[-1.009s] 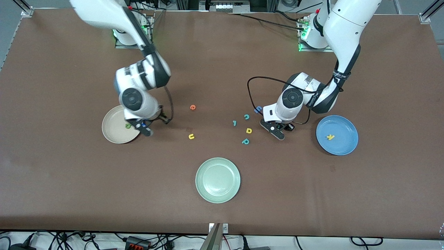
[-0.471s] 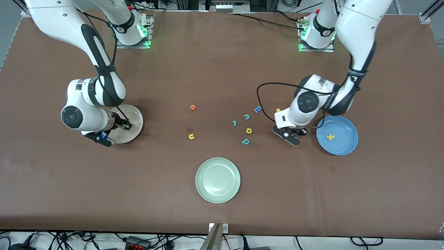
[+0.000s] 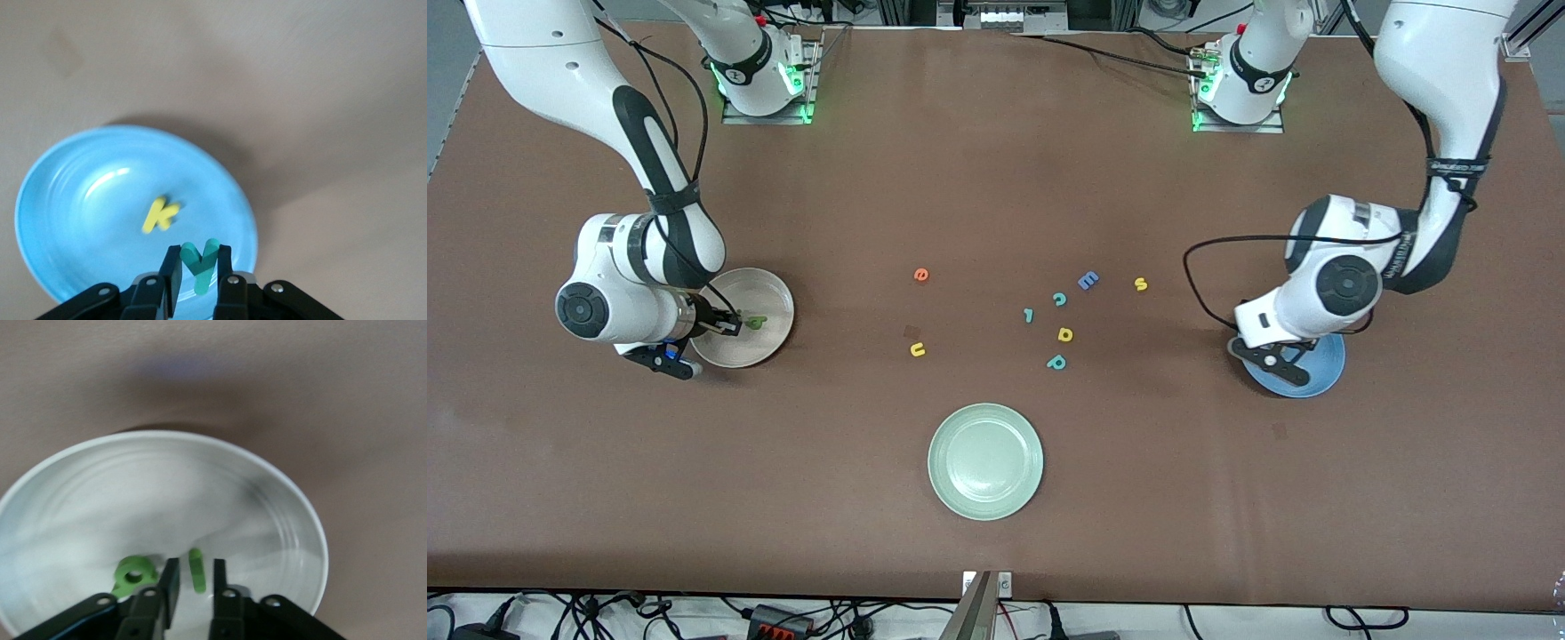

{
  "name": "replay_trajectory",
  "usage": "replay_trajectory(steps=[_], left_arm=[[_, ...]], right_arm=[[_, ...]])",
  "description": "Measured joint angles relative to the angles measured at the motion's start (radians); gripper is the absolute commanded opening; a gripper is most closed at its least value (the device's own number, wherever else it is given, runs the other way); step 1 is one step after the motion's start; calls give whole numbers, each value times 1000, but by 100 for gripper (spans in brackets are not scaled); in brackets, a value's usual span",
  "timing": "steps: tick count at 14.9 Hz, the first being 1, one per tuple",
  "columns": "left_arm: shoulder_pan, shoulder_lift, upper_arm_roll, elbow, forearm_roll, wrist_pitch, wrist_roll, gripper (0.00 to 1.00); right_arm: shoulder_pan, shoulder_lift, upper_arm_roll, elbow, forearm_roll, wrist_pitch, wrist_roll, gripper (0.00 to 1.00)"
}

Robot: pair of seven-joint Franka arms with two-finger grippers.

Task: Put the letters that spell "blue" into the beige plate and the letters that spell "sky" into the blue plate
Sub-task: 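Grasp the orange letter with the right gripper while the left gripper grasps the s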

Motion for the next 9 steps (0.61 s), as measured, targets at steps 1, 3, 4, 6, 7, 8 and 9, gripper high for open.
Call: replay_trajectory(steps=[1,3,4,6,7,8,9], left_arm=[[17,1,0,-12,0,0,-1,27],[57,5,0,-28,0,-3,-1,93],[73,6,-2,-31,0,-12,0,100],[88,5,-32,-29,0,-42,0,100],[90,1,-62,-27,0,-68,-11,100],[89,-5,-96,-26,0,-90,-38,100],[88,-13,-130,-26,0,-106,-64,100]], right_arm=[[-6,0,0,1,0,2,-8,100],[-1,-21,11,13,0,-3,-12,100],[12,-43,21,19,0,-14,-12,100],[73,-95,34,23,4,-40,-10,100],[112,-115,39,23,22,-49,-6,100],[150,-126,49,22,61,-53,0,100],[184,-131,59,21,96,-54,7,100]])
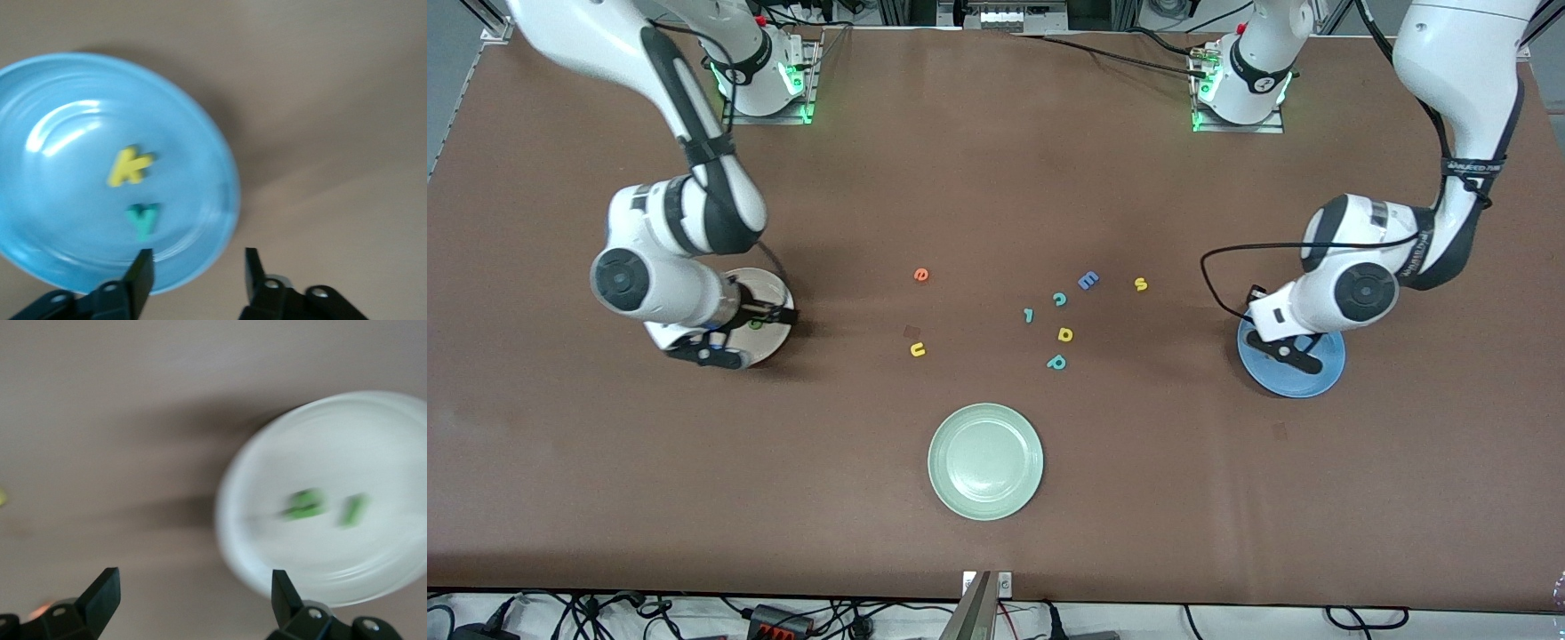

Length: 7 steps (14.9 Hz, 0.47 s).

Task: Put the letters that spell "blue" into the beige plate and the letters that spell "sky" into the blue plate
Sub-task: 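Grasp the orange letter with the right gripper while the left gripper grasps the s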

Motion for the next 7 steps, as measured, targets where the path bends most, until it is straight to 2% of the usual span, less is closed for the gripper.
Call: replay_trajectory(steps=[4,7], left_arm=[[0,-15,-121,-16,0,-17,-99,100],[-3,-17,-204,-78,-1,61,-187,100]], right_arm=[[124,10,13,-19,37,5,41,100],[238,37,15,-29,39,74,171,100]])
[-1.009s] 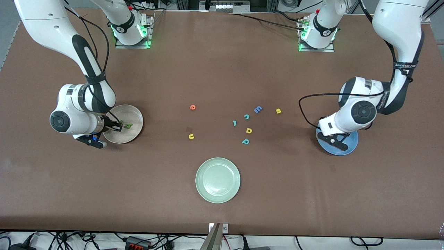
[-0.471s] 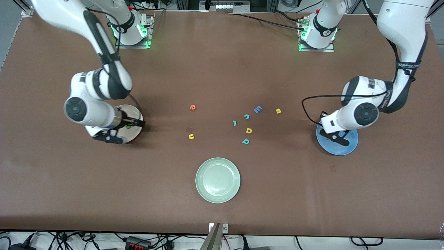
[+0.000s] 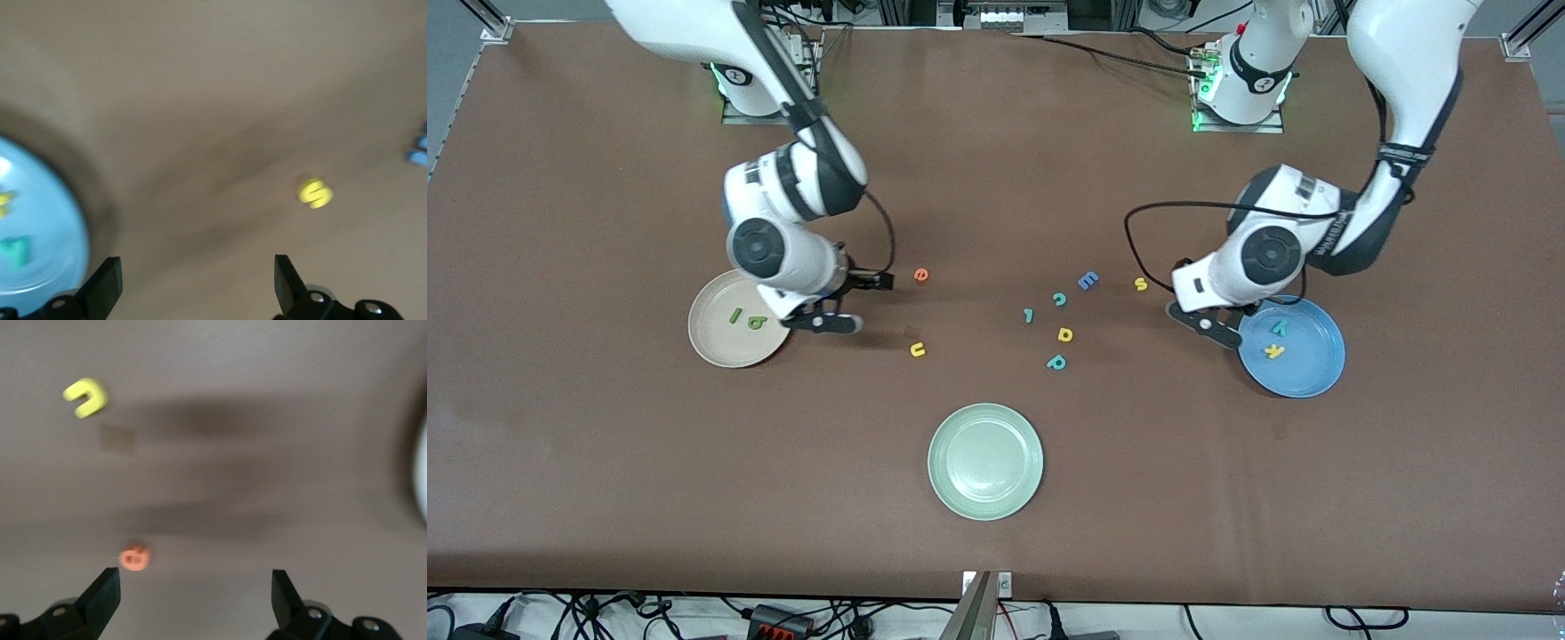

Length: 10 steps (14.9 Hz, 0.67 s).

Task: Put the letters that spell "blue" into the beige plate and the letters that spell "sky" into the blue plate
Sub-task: 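Grasp the orange letter with the right gripper while the left gripper grasps the s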

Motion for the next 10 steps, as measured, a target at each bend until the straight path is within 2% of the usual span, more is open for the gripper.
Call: replay_trajectory(steps=[3,6,7,8,10], left_arm=[[-2,-2,-53,-63,0,79,-261,100],[-7,-2,-77,-113,0,189,-484,100],[-6,-1,-76,-141,0,245,-521,99],[-6,-1,-75,-167,0,285,-542,93],[-2,2,-73,-193,0,316,-559,77]], right_arm=[[94,38,1,-53,0,161,108,100],[125,80,0,-74,0,240,191,98],[133,88,0,-74,0,250,207,85],[140,92,0,-74,0,253,229,77],[149,93,0,-74,0,253,259,70]])
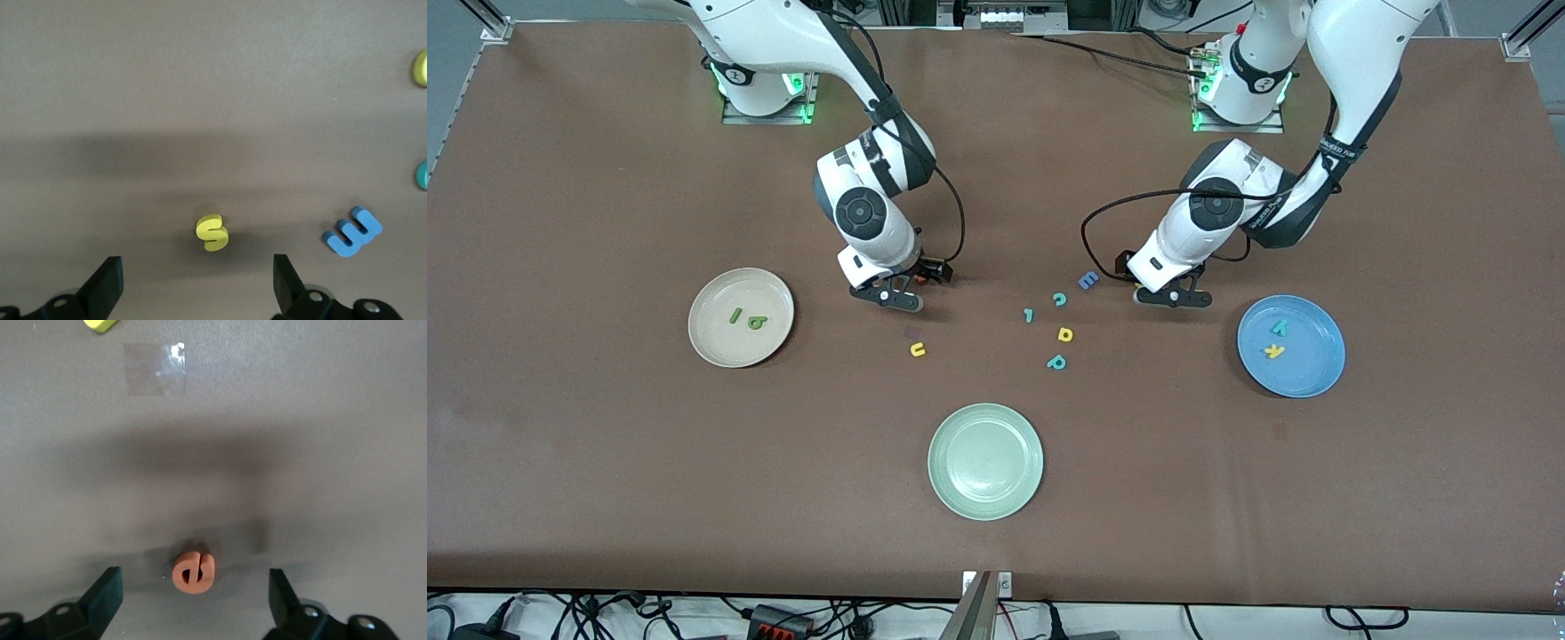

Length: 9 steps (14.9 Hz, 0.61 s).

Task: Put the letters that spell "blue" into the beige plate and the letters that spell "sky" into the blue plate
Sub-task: 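Grasp the orange letter with the right gripper while the left gripper grasps the s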

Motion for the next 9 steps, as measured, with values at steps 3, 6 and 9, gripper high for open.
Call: replay_trajectory(steps=[3,6,9], left_arm=[[2,21,3,-3,0,33,-9,68],[2,48,7,-3,0,59,-16,63],[2,70,12,-3,0,82,-17,55]], right_arm=[[9,0,0,0,0,0,9,65],[13,5,0,0,0,0,10,60],[17,10,0,0,0,0,11,50]])
